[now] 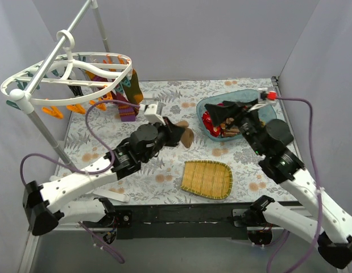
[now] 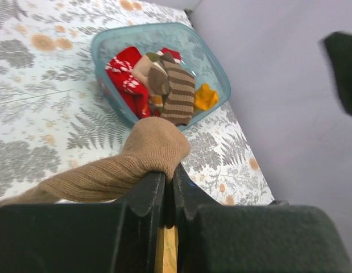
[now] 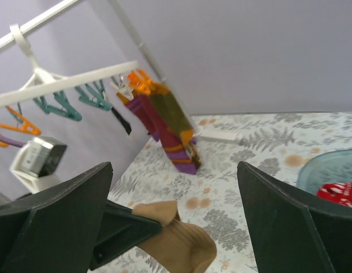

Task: Remove the socks clipped to the hanger
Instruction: Place the sock in the bin.

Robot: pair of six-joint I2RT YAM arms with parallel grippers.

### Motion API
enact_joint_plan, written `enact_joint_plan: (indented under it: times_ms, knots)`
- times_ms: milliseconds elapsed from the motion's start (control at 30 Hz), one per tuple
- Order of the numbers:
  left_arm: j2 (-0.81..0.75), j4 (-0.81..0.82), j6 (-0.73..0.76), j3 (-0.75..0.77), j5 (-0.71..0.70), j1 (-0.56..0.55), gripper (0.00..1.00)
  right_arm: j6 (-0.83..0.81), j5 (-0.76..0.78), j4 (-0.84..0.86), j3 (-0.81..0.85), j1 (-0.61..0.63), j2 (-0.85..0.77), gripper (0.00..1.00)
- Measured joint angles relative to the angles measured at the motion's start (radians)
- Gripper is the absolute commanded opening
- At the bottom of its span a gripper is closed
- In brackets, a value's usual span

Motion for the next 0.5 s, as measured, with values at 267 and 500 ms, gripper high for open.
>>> enact_joint_plan:
  times_ms: [267,500]
  knots:
    - [0.429,0.209,0.063,0.224,0.061,-0.079,0.0,-0.016,0.265,-0.277,0.006,-0.002,-0.352,0.99]
    - [0.803,0.29,0.123,0.534,0.142,-0.081,0.0,-0.018,0.337,-0.438,0.073,-0.002,-0.434,0.99]
